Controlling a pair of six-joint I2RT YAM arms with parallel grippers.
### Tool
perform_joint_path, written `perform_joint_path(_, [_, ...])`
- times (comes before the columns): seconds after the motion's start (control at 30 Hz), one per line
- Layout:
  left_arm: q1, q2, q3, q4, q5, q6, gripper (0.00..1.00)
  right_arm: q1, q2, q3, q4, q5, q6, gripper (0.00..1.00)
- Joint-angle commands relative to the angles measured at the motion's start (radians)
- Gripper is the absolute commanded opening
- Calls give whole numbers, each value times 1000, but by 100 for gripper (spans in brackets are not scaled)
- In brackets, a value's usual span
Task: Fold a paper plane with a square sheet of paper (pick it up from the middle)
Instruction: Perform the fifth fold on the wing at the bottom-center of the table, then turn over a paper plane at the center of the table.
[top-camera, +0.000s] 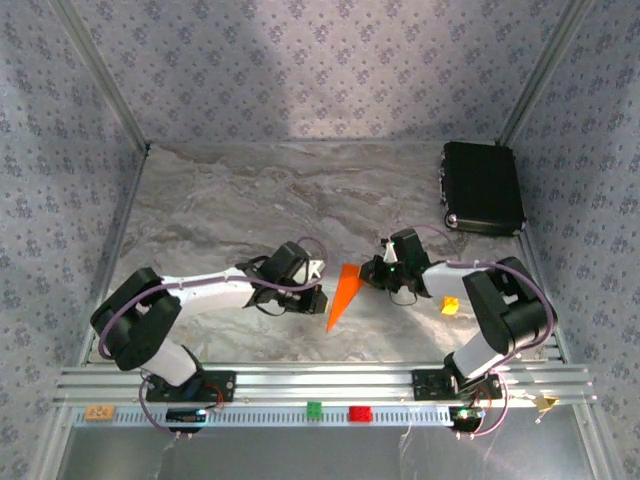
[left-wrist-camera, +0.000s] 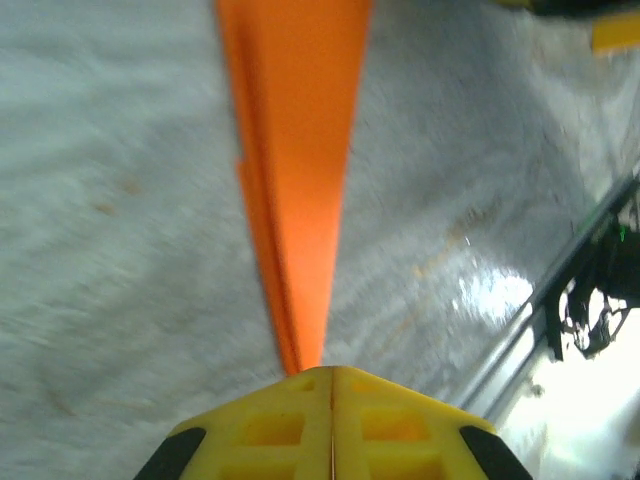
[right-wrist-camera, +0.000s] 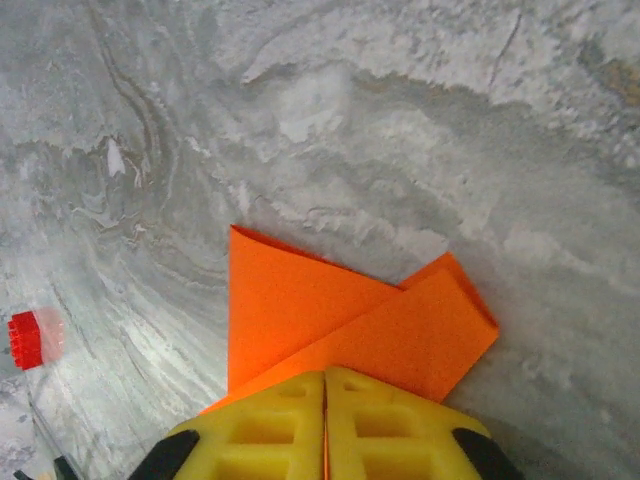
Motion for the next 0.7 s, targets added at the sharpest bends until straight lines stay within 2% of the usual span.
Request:
perform_joint_path(0.0, [58, 26, 11, 49, 0, -46, 11, 9, -110, 6, -95, 72, -38, 14])
perform_joint_path(0.23, [80, 156, 118, 54, 70, -32, 20, 6, -292, -77, -194, 137, 16, 27])
perform_joint_path(0.4, [80, 218, 141, 86, 119, -42, 22, 21, -348, -128, -196, 102, 50, 30])
perform_joint_path(0.67, [79, 249, 139, 94, 142, -42, 23, 70, -332, -117, -196, 105, 59, 30])
